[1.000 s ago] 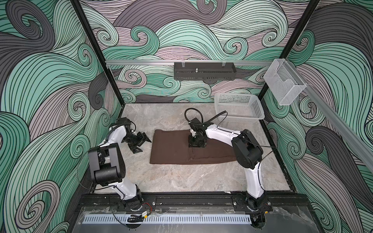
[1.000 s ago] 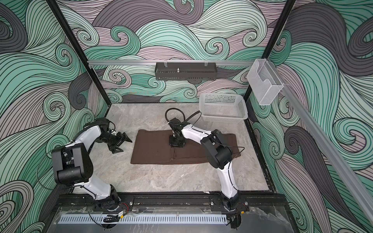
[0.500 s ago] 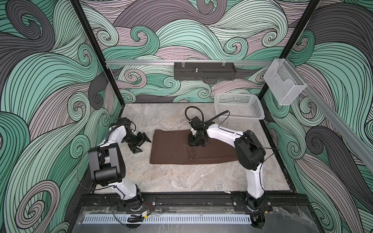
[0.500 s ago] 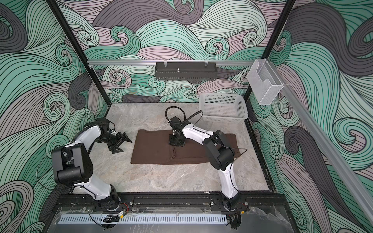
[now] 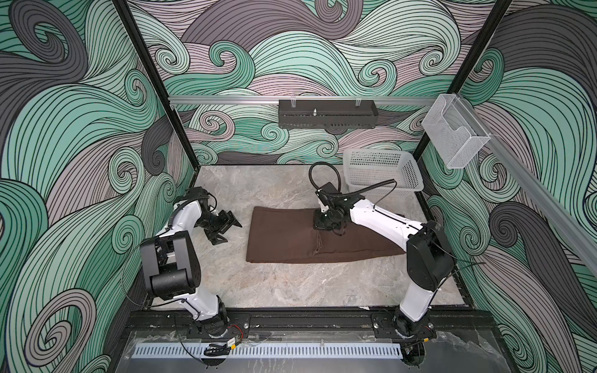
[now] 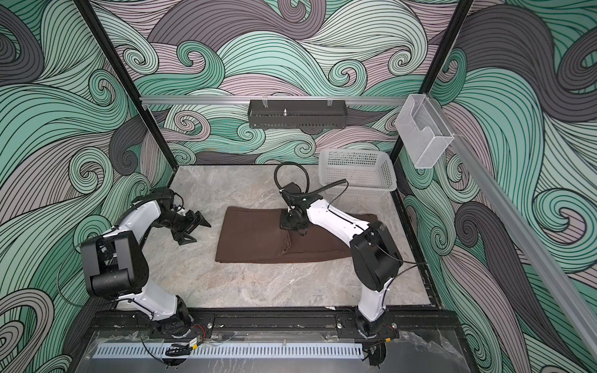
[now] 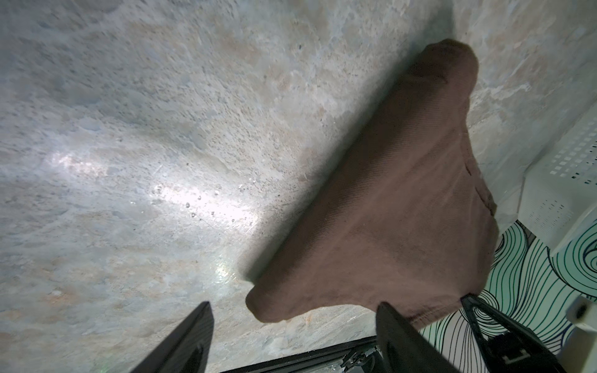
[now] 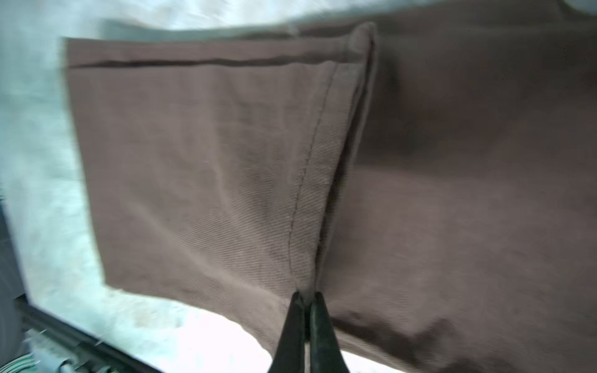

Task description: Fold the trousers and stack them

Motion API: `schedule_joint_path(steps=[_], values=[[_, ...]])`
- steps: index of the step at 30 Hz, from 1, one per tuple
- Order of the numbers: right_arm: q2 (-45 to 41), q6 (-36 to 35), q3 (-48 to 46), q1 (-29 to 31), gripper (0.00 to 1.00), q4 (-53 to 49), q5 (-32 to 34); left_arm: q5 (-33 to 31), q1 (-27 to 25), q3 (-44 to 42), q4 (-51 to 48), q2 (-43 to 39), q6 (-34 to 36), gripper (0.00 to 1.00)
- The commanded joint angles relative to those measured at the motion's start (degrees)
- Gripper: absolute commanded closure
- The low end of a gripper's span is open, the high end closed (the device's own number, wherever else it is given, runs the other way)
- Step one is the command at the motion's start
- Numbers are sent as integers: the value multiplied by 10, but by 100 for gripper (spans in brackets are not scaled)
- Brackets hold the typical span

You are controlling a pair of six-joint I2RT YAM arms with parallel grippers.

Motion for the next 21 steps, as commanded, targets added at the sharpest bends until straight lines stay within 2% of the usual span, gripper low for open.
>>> schedule_joint_path(steps=[1, 6, 9, 11, 14, 17, 21], values=[[3, -8, -22, -23, 100, -23, 40, -10, 0, 21, -22, -6, 13, 18], [32, -22, -35, -43, 100, -15, 48, -2, -3, 16, -18, 11, 15, 18], [42, -24, -33, -45, 89, -13, 42, 0, -11, 13, -14, 21, 17, 18], [38, -21, -35, -45, 71, -10, 38, 1, -19, 12, -12, 29, 18, 18], [26, -21, -38, -45, 57, -13, 44, 3, -37, 14, -5, 41, 16, 17], [10, -23, -39, -46, 51, -22, 51, 4, -65, 15, 8, 57, 8, 17], [-12, -28, -41, -46, 50, -32, 55, 5, -94, 12, 32, 82, -7, 17]])
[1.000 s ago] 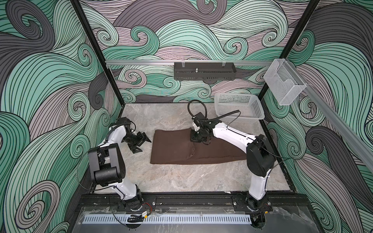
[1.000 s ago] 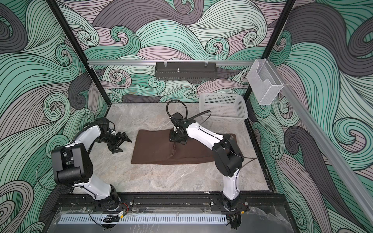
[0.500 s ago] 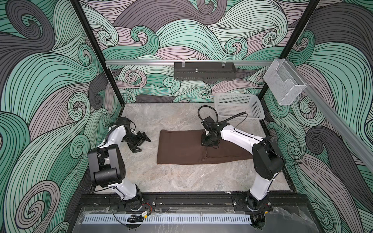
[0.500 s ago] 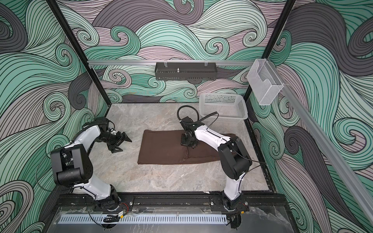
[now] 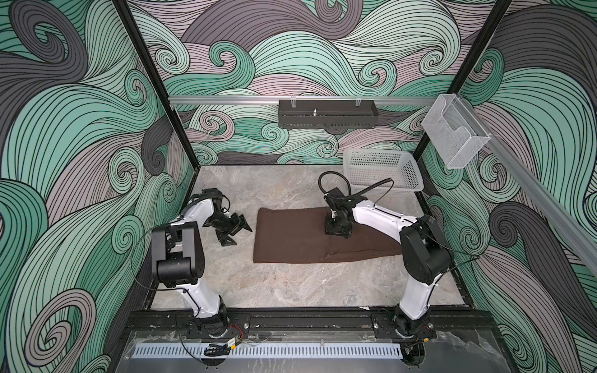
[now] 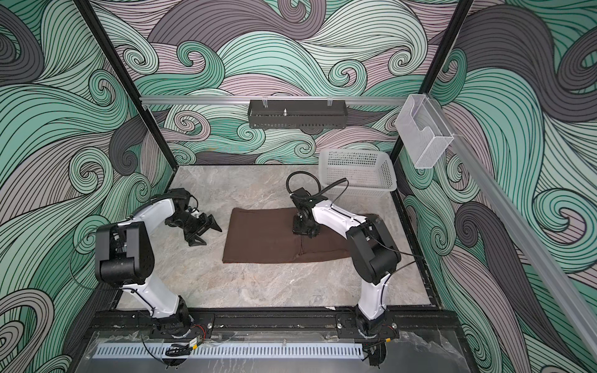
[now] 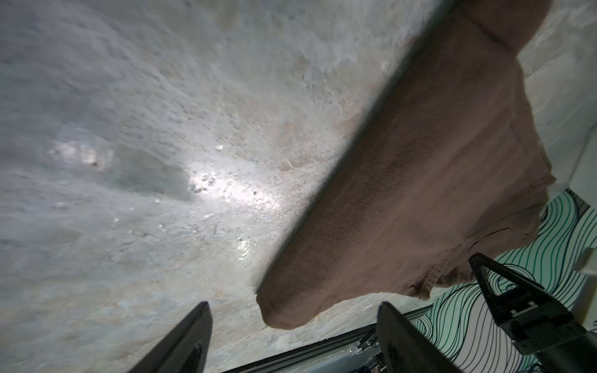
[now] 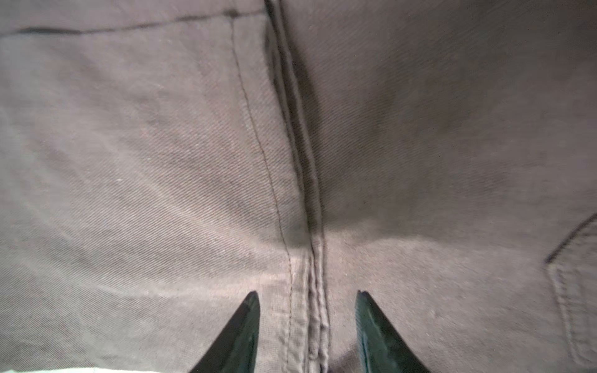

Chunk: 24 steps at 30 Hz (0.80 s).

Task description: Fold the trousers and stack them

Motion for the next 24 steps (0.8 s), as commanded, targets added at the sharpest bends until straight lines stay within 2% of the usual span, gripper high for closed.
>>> schedule_joint_path(steps=[1, 10, 19, 24], values=[[-36, -10, -9, -4, 50, -19, 16, 4, -20, 12, 20, 22, -12, 18], [-73, -14, -25, -4, 50, -23, 5, 4, -37, 20, 44, 67, -25, 33], [-78, -16, -34, -5, 51, -22, -9, 7, -72, 32, 75, 110, -40, 30], [-84, -19, -42, -4, 51, -20, -8, 9, -76, 40, 88, 130, -41, 32]])
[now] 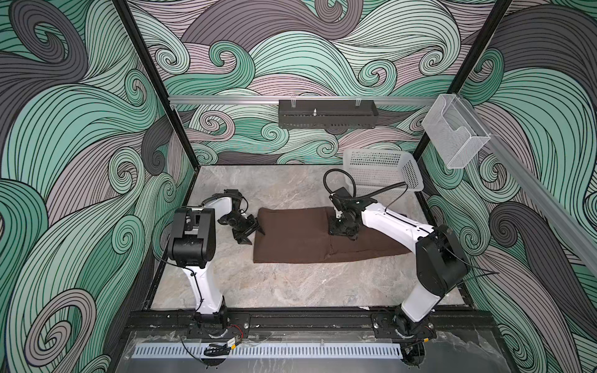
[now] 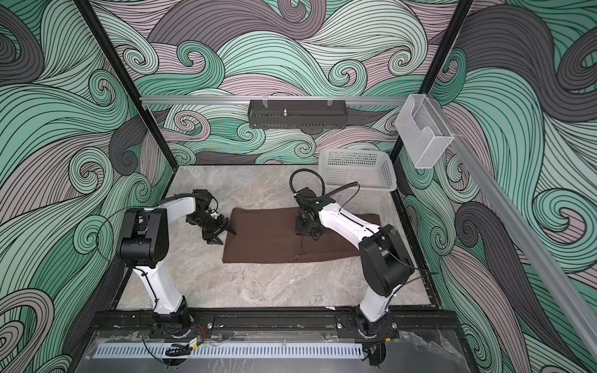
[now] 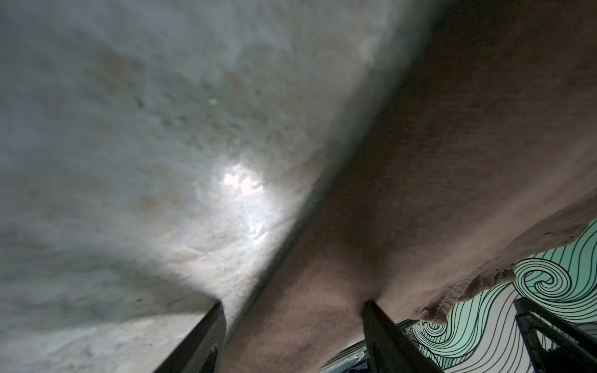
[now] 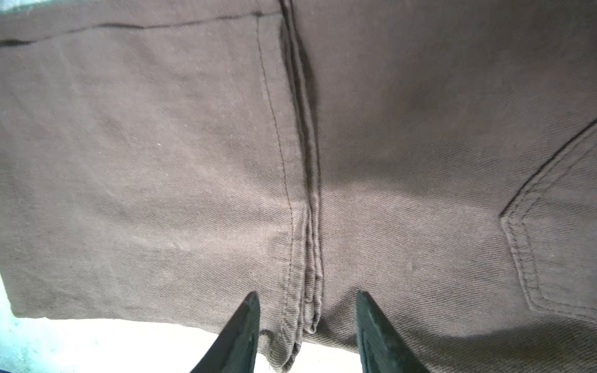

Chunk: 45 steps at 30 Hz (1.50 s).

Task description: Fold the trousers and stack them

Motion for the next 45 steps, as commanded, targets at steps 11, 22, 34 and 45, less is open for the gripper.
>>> schedule_joint_path(steps=[11, 22, 34, 45], values=[[-24, -15, -14, -6, 51, -9, -1, 0, -17, 4, 44, 68, -8, 57], [-47, -16, -20, -16, 51, -10, 0, -43, -16, 3, 25, 19, -9, 100], [-87, -26, -41, -63, 49, -11, -12, -180, 90, 78, -110, -68, 27, 100], [-101, -56, -72, -136, 47, -8, -35, -338, 180, 182, -211, -75, 58, 100]])
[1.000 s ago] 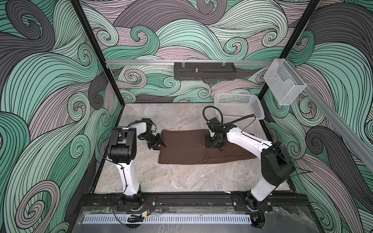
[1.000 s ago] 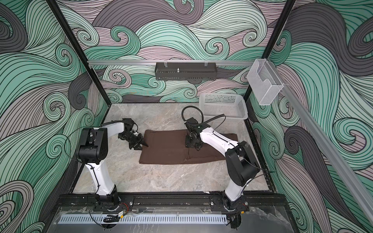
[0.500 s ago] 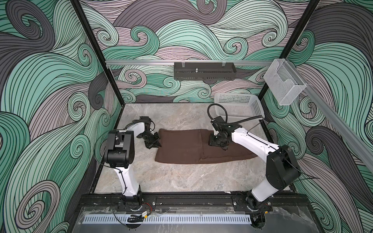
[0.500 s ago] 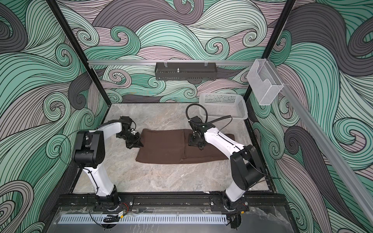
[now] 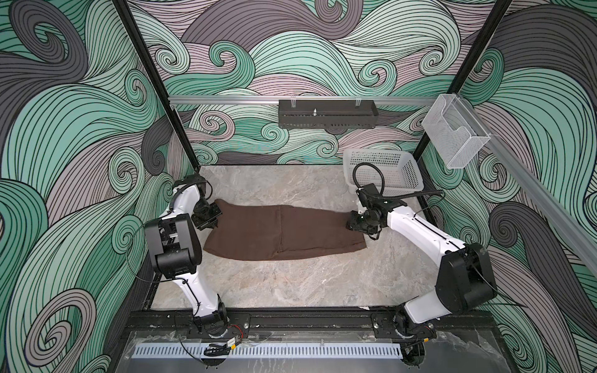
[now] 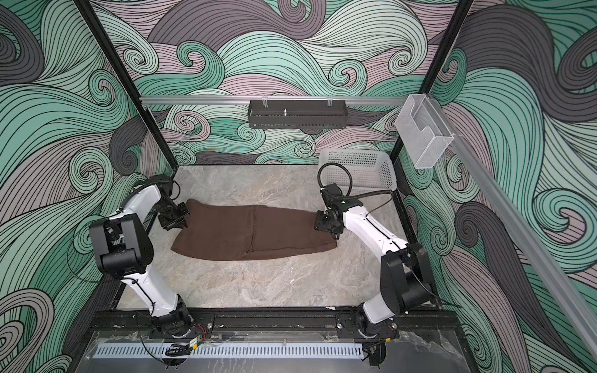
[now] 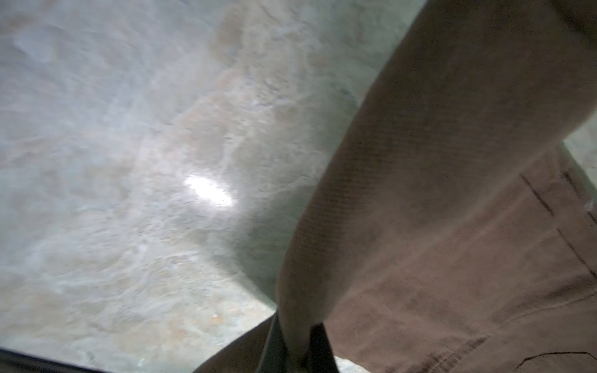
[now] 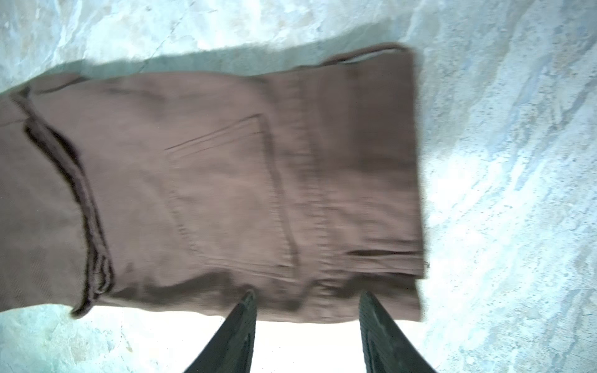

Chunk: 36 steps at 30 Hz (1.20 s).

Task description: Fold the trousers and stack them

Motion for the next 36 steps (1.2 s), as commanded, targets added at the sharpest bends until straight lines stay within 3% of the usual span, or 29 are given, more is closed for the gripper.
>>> schedule_joint_path(steps=[1, 13, 19, 24, 30, 36], values=[[8, -20, -12, -17, 48, -4, -23, -69, 11, 41, -58, -19, 17, 100], [105, -20, -7, -52, 56, 58, -90, 77, -41, 10, -50, -51, 39, 100], [153, -8, 2, -73, 64, 88, -117, 140, -132, -12, -28, -95, -14, 100], [187, 4, 9, -74, 70, 109, -145, 168, -242, -8, 18, -115, -96, 100], [207, 13, 2, -73, 77, 134, -180, 169, -361, 45, 49, -82, -161, 100], [212, 19, -15, -73, 79, 153, -195, 159, -441, 122, 60, -17, -193, 100]])
